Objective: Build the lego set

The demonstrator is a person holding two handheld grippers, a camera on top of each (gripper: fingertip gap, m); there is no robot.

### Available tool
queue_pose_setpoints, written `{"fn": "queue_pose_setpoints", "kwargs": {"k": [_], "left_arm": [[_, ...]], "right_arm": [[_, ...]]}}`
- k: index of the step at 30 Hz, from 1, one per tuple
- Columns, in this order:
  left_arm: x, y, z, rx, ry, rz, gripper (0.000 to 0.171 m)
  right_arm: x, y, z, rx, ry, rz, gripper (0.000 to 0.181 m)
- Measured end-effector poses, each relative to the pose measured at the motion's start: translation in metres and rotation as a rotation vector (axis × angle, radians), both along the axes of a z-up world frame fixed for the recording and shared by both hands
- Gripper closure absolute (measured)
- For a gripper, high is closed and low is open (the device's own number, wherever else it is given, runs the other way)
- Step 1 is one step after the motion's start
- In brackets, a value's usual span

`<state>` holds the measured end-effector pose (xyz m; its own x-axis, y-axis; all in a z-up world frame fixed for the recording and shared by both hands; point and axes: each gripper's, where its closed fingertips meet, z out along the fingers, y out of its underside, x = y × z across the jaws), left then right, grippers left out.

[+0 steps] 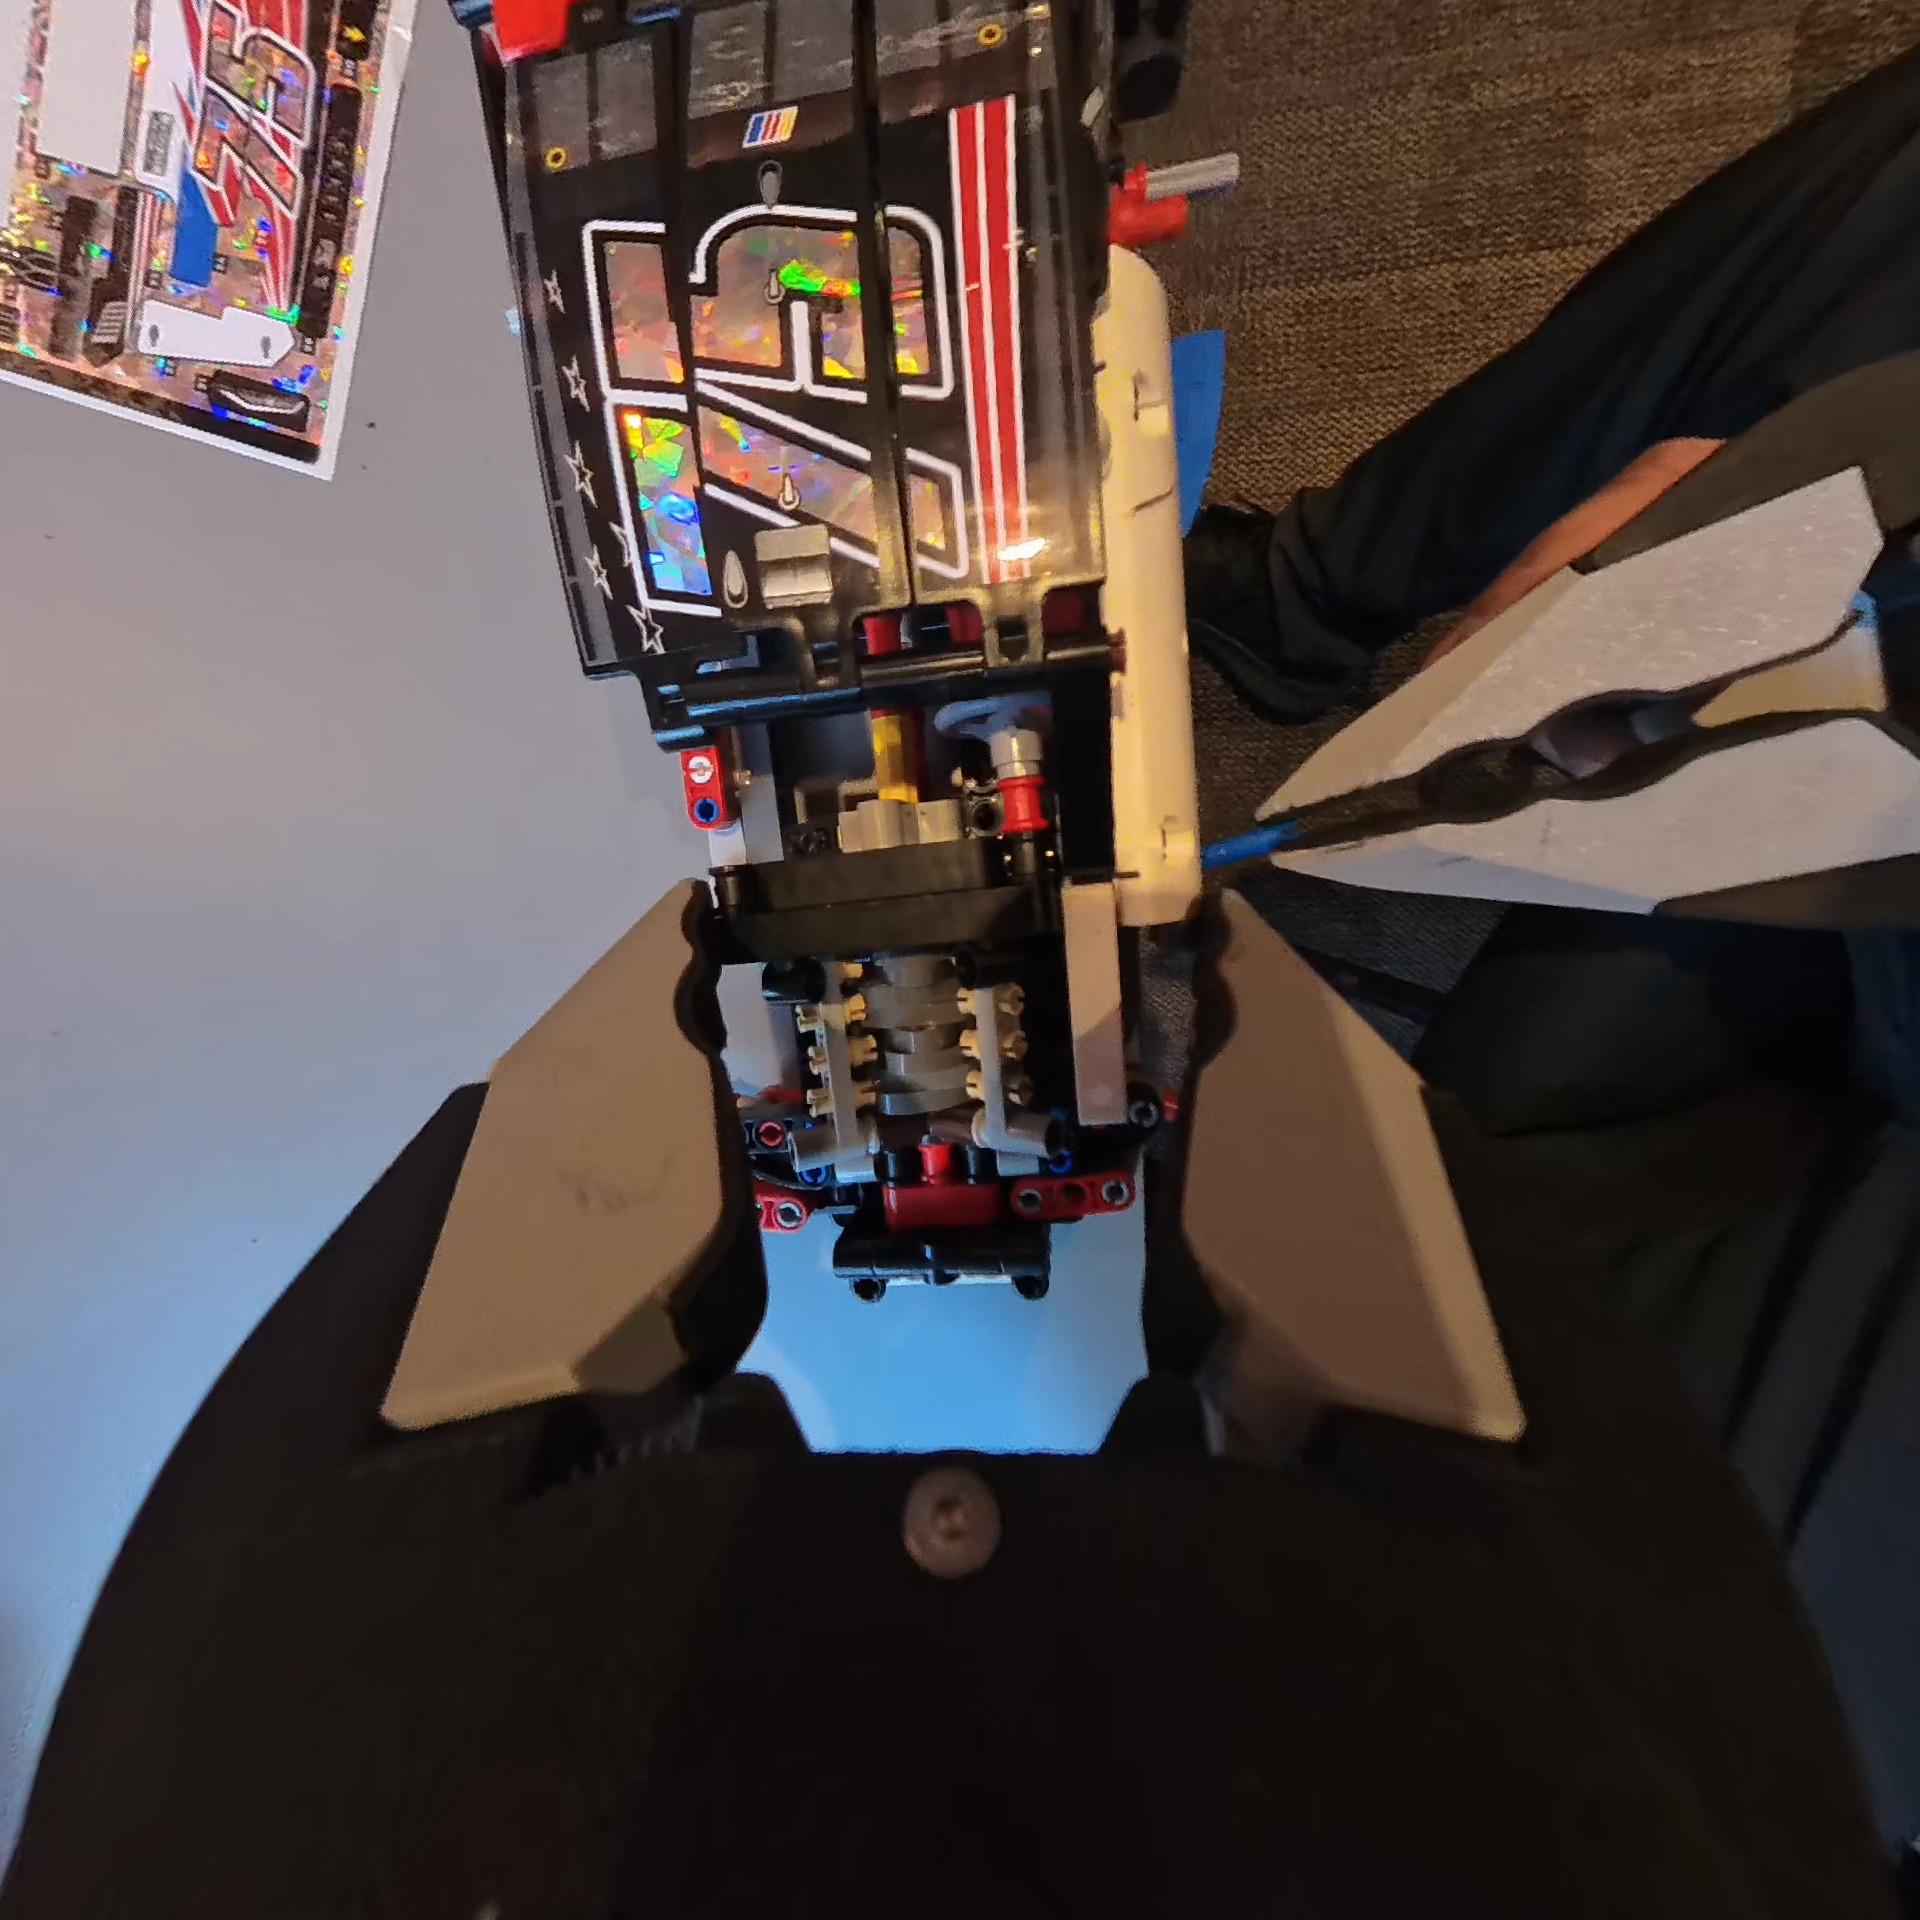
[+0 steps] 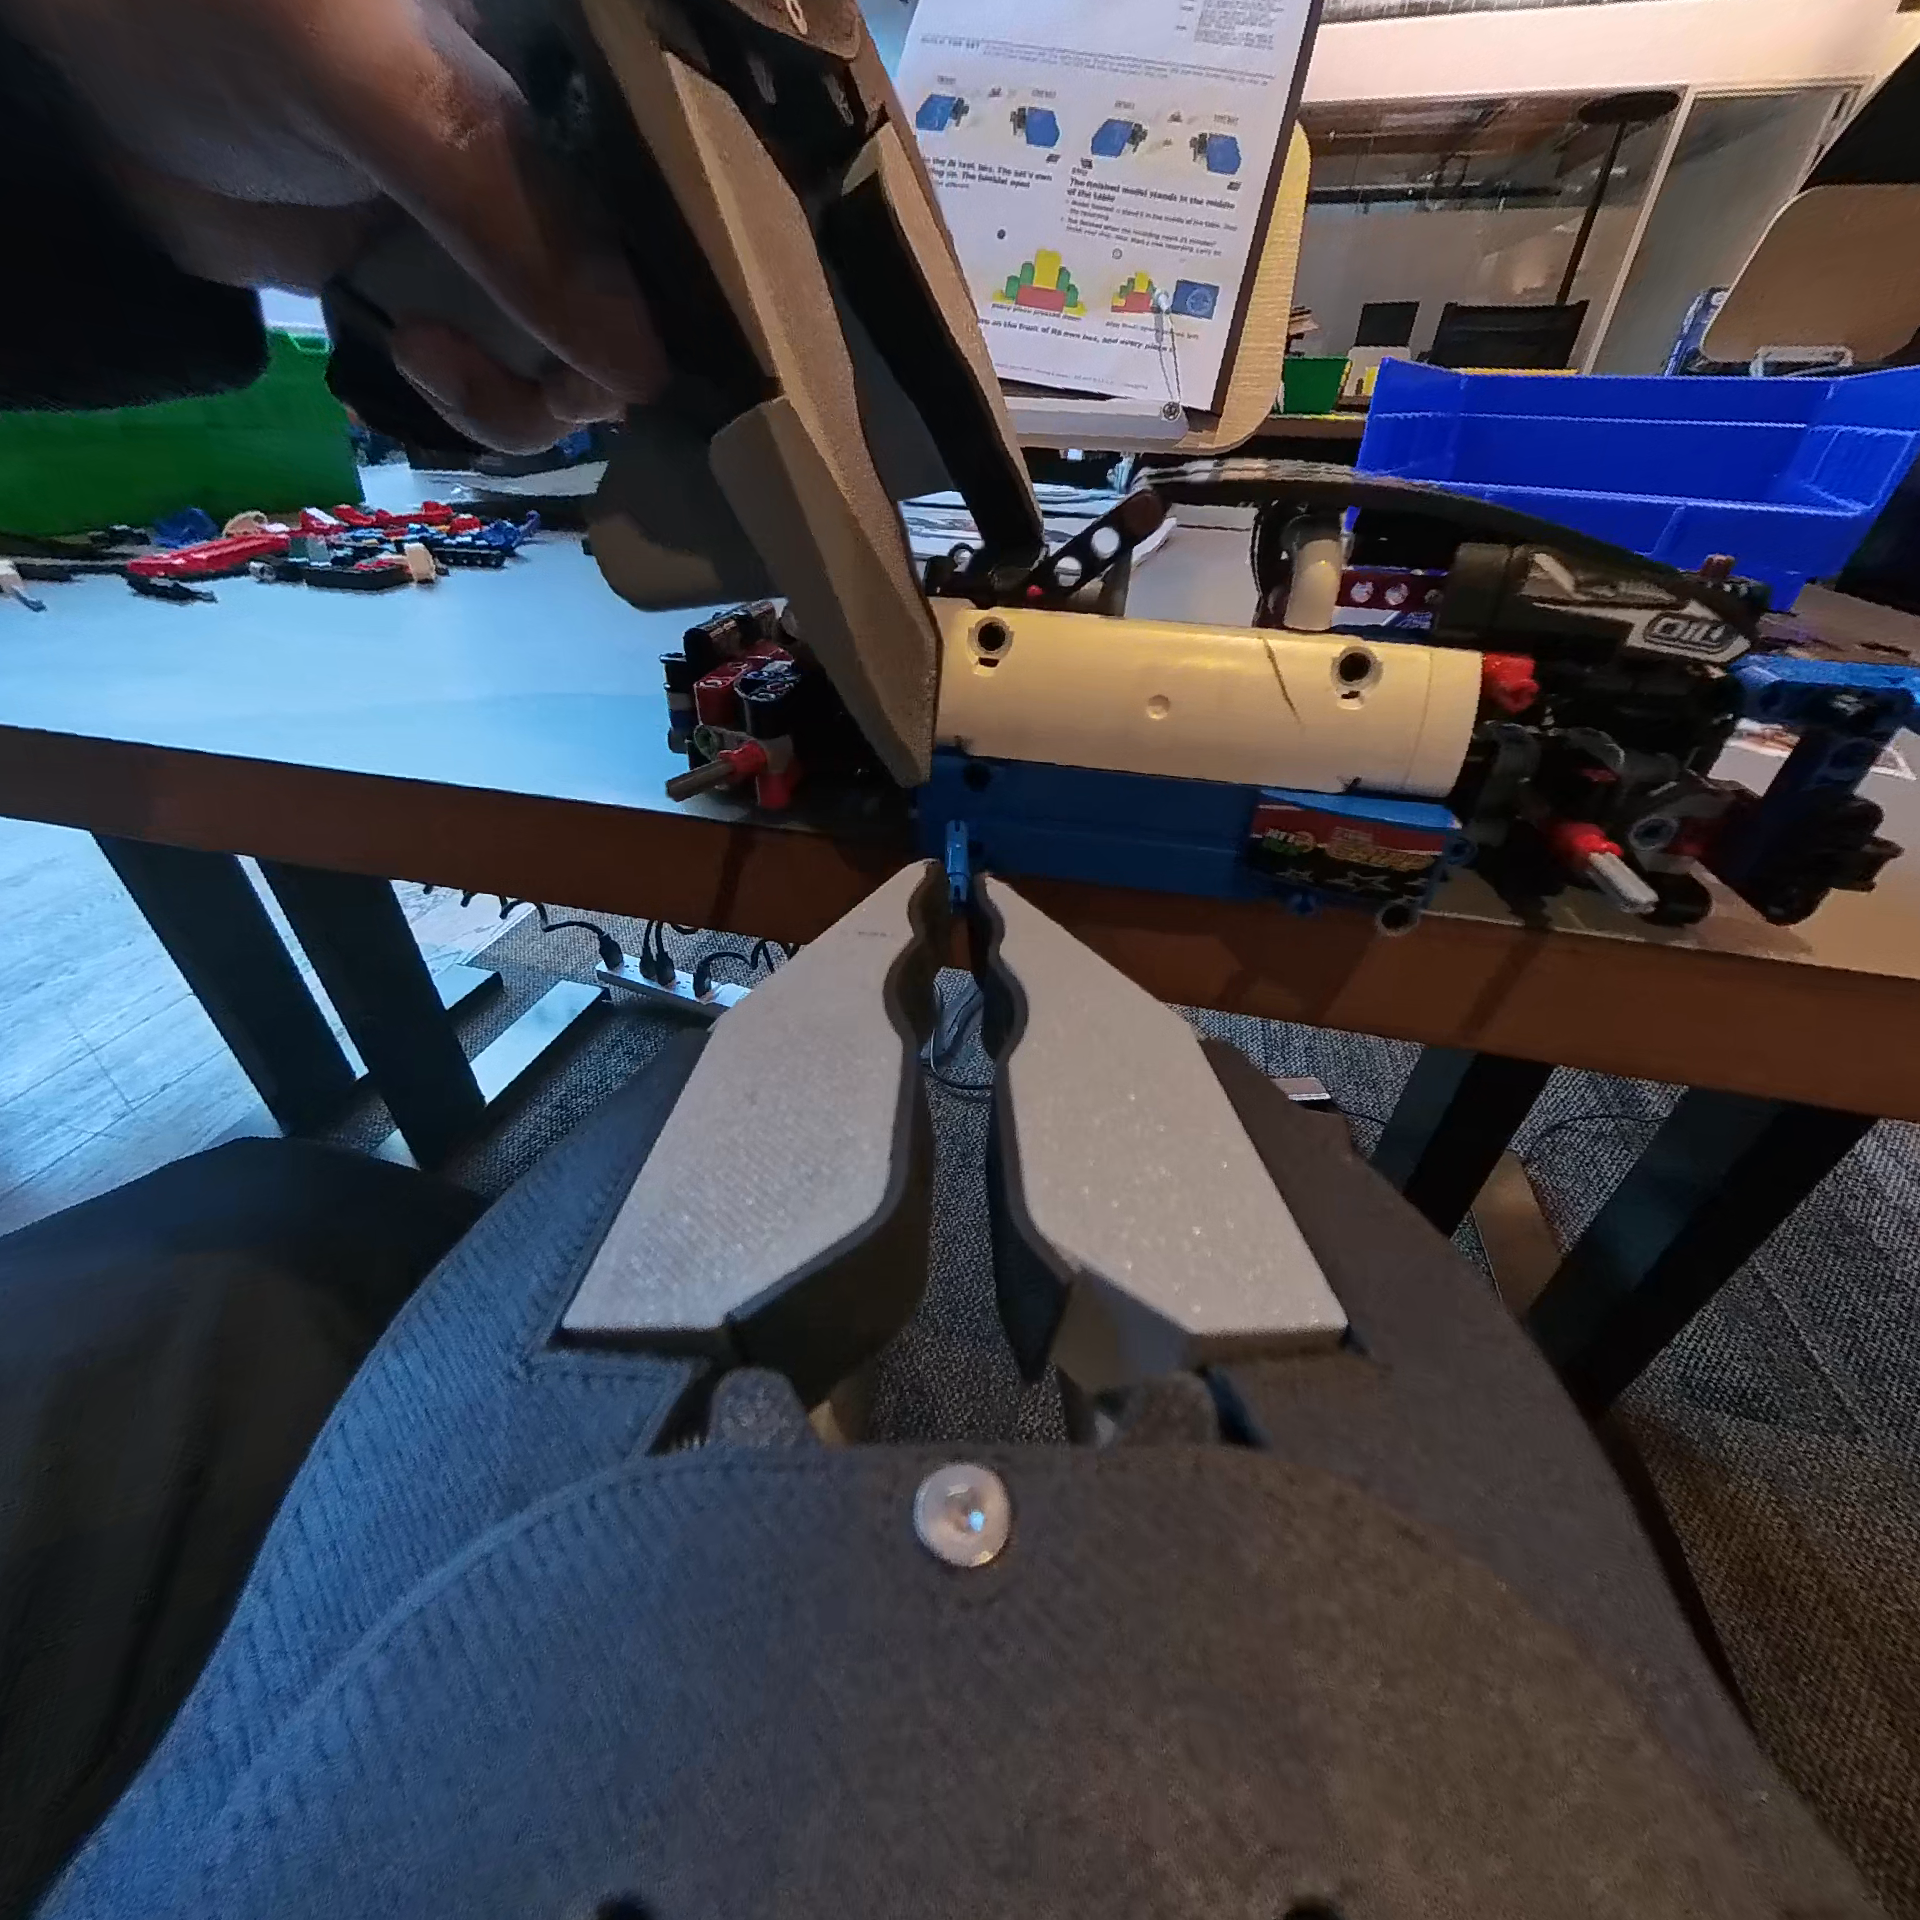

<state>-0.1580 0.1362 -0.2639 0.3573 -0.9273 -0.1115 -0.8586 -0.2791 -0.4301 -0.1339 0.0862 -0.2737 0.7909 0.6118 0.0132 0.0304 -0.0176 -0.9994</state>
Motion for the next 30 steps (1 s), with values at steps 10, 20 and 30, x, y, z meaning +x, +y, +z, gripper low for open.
{"fn": "queue_pose_setpoints", "kwargs": {"k": [10,20,30], "left_arm": [[0.0007,0.0005,0.0004,0.011,-0.022,0.005,0.083],[0.002,-0.0007,0.0008,0.012,-0.05,0.005,0.083],[0.002,-0.0011,0.001,0.021,-0.064,0.0,0.083]], "right_arm": [[0.0014,0.0012,-0.0024,0.002,-0.003,-0.006,0.18],[0.0037,0.0025,-0.0042,-0.004,-0.01,-0.025,0.18],[0.0024,0.0034,-0.0035,-0.014,-0.018,-0.047,0.18]]}}
